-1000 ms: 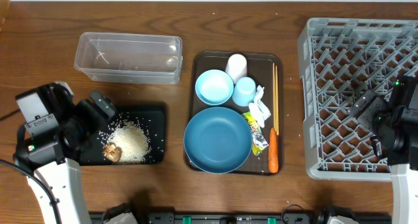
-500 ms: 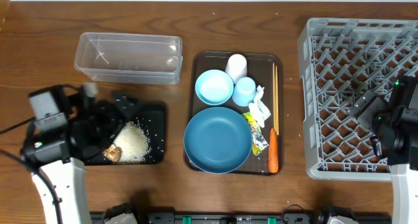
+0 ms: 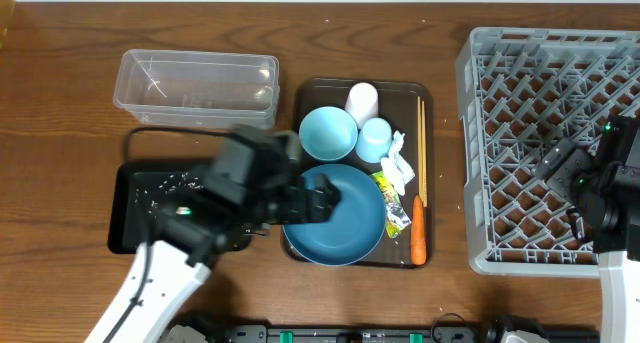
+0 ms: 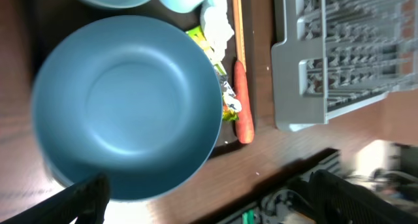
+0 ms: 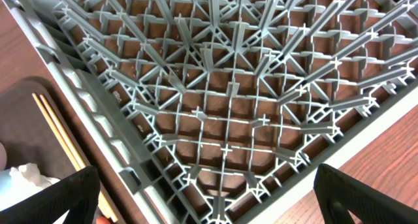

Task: Sort waste into correct bins and load items into the dishwasher rack
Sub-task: 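Move the left gripper over the brown tray toward the carrot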

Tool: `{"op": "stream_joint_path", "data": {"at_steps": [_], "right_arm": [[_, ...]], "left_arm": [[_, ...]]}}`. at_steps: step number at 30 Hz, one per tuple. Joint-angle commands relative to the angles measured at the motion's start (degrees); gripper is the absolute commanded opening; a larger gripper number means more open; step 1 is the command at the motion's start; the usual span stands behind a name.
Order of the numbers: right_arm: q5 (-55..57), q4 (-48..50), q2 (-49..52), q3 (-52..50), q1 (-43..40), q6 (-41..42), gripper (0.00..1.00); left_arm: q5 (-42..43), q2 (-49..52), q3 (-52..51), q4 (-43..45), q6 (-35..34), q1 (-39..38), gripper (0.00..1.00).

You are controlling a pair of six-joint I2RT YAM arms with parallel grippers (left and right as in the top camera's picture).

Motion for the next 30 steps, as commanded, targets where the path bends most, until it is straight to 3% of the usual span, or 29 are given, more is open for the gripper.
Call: {"op": "stream_joint_path", "data": {"at_steps": [1, 8, 21, 30], "right_arm": [[0.2, 0.0, 0.0, 1.0, -0.7, 1.0, 0.99], [0.2, 0.0, 0.0, 1.0, -0.7, 1.0, 0.99], [0.2, 0.0, 0.0, 1.0, -0.7, 1.0, 0.99], [0.2, 0.1, 0.0, 1.0, -0.7, 1.0, 0.99]], "left_arm": [[-8.1, 4.4, 1.5, 3.8, -3.1, -7.2, 0.98], [-4.6, 15.1, 2.3, 13.2, -3.0, -16.2, 0.98], [-5.9, 30.1, 11.1, 13.7, -2.0, -24.4, 0.98], [-6.1, 32.5, 11.2, 18.1, -1.9, -29.3, 0.98]]}}
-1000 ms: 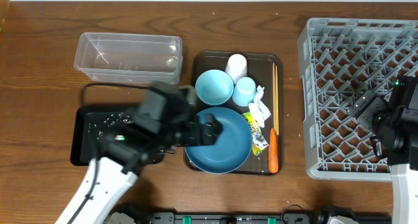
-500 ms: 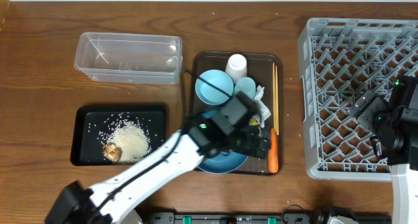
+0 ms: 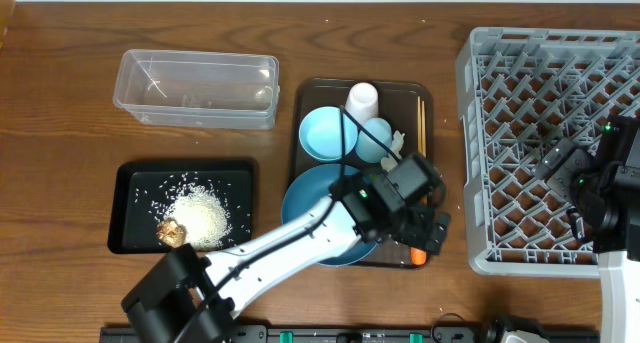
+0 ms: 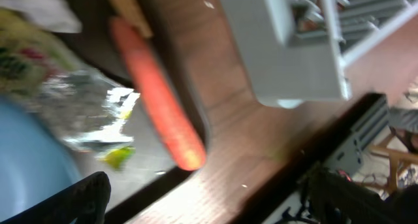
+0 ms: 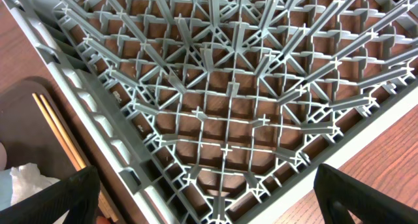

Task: Sort waste into correct bins and load items into the dishwasher rack
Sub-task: 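Move the left gripper over the brown tray toward the carrot, then lower the open left gripper onto the orange carrot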

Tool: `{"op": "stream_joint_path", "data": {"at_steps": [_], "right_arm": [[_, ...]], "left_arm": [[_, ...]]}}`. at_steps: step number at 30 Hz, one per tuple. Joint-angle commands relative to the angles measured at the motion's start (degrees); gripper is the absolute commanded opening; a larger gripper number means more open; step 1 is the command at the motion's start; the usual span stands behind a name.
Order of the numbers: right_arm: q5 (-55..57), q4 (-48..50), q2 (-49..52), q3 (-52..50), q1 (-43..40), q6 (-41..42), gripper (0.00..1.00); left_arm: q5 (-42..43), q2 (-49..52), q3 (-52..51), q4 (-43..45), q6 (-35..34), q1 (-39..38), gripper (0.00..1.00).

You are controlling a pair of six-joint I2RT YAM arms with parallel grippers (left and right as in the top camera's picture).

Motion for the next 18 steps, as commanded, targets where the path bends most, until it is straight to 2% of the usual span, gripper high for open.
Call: {"op": "stream_joint_path", "data": {"at_steps": [1, 12, 15, 18], "right_arm": [[0.2, 0.1, 0.0, 1.0, -0.7, 1.0, 0.99], [0.2, 0.1, 0.0, 1.0, -0.7, 1.0, 0.99], [0.2, 0.1, 0.0, 1.0, -0.7, 1.0, 0.99], [0.2, 0.1, 0.0, 1.0, -0.7, 1.0, 0.99]], "left_arm": [[-1.9, -0.4, 0.8, 1.3, 0.2, -2.6, 0.98], [-15.2, -0.3, 0.8, -2.3, 0.9, -3.6, 0.98], [-16.5, -0.3, 0.8, -2.7, 4.3, -3.2, 0.98], [-17.6, -0.3, 0.8, -3.1, 4.3, -2.9, 0.98]]}}
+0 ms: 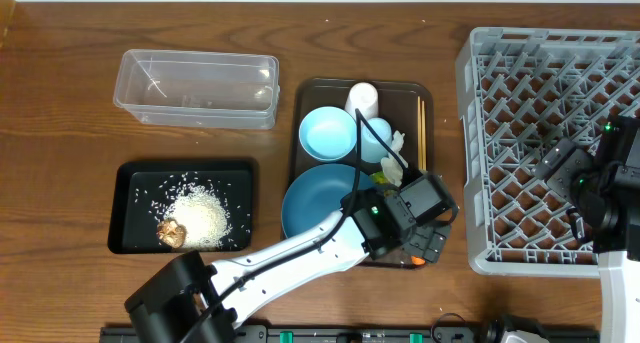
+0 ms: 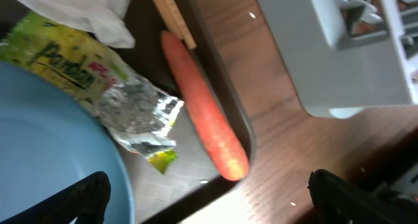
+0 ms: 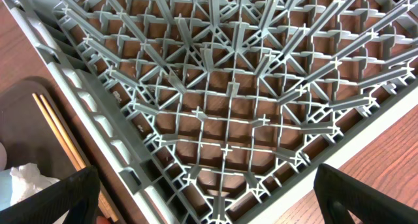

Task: Sort waste into correct bins and load items into the dishwasher rack
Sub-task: 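Lower the open left gripper onto the orange carrot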

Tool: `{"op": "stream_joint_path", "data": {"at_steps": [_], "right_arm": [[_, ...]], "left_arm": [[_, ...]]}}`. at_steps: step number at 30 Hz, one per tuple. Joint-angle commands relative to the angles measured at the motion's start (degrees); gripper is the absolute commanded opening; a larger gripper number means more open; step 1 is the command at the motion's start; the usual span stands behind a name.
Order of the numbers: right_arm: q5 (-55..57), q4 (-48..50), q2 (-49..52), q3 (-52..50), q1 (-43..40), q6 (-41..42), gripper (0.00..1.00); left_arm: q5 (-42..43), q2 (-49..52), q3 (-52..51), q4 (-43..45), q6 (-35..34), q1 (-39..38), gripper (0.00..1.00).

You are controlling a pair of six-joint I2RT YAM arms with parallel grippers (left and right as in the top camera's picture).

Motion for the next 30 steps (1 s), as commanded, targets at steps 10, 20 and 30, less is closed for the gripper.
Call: {"op": "stream_joint_path", "data": {"at_steps": [10, 20, 30], "right_arm": [[0.2, 0.1, 0.0, 1.0, -0.7, 1.0, 0.99], [0.2, 0.1, 0.0, 1.0, -0.7, 1.0, 0.99], [0.2, 0.1, 0.0, 1.0, -0.7, 1.0, 0.99]], "left_arm": [[-15.6, -0.2, 0.7, -1.4, 9.2, 0.6, 0.98], [-15.6, 1.7, 0.4, -1.3, 13.0, 0.6, 0.98], [-14.3, 4.3, -0.1, -0.6, 13.4, 0.0, 1.0]]}}
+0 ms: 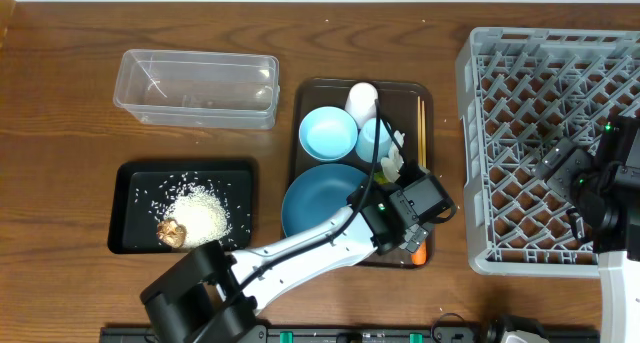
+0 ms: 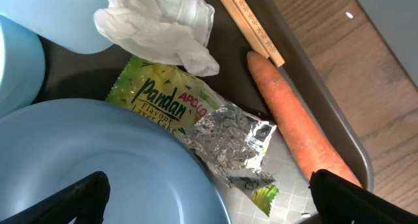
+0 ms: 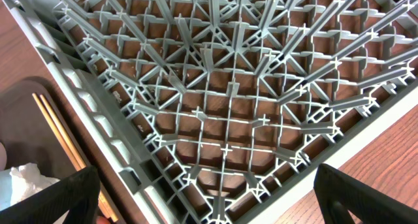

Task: Sort waste into correct bins and load items into the dishwasher rack
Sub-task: 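Lower the open left gripper onto the orange carrot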

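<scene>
My left gripper (image 2: 209,208) is open and hovers low over the right side of the dark tray (image 1: 310,93). Below it lies a green "Pandan" foil wrapper (image 2: 196,116), with a crumpled white tissue (image 2: 160,25) behind it. An orange carrot (image 2: 294,136) and wooden chopsticks (image 2: 248,21) lie to the right. The big blue plate (image 2: 85,165) fills the left of that view. My right gripper (image 3: 209,198) is open above the grey dishwasher rack (image 1: 550,133), holding nothing.
On the tray also stand a blue bowl (image 1: 328,133), a small blue cup (image 1: 375,138) and a white cup (image 1: 361,99). A clear plastic bin (image 1: 197,88) sits at the back left. A black tray with rice (image 1: 185,208) lies at the front left.
My left gripper has shifted a little toward the back of the tray, from over the carrot to over the green wrapper. It is still open. The right arm has not moved.
My left gripper was first over the blue plate's left side, near the black tray. Then it was at the tray's front right corner by the carrot, then over carrot and wrapper, and now over the wrapper. The right gripper stayed open over the rack.
</scene>
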Tool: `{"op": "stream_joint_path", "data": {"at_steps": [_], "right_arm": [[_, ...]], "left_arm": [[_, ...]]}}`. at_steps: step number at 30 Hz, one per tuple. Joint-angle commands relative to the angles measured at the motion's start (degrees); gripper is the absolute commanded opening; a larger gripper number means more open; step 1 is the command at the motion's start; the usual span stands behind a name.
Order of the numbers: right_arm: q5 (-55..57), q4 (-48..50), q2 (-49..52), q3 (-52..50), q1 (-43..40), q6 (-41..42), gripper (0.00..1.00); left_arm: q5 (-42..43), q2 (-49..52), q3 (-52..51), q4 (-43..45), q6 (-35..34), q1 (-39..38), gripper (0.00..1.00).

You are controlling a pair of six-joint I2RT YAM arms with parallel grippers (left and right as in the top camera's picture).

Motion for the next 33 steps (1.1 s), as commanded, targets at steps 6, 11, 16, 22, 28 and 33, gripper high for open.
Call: {"op": "stream_joint_path", "data": {"at_steps": [6, 11, 16, 22, 28, 33], "right_arm": [[0.2, 0.1, 0.0, 1.0, -0.7, 1.0, 0.99], [0.2, 0.1, 0.0, 1.0, -0.7, 1.0, 0.99], [0.2, 0.1, 0.0, 1.0, -0.7, 1.0, 0.99], [0.2, 0.1, 0.0, 1.0, -0.7, 1.0, 0.99], [0.2, 0.1, 0.0, 1.0, -0.7, 1.0, 0.99], [0.2, 0.1, 0.0, 1.0, -0.7, 1.0, 0.99]], "left_arm": [[0.0, 1.8, -0.1, 0.6, 3.5, -2.7, 0.91], [0.0, 1.9, -0.1, 0.9, 5.3, -5.3, 0.91], [0.0, 1.9, -0.2, 0.3, 5.4, -6.2, 0.91], [-1.1, 1.9, -0.2, 0.3, 5.4, -6.2, 0.91], [-3.4, 1.9, -0.2, 0.3, 4.5, -6.2, 0.91], [-1.4, 2.0, -0.2, 0.2, 4.5, -6.3, 0.91]]}}
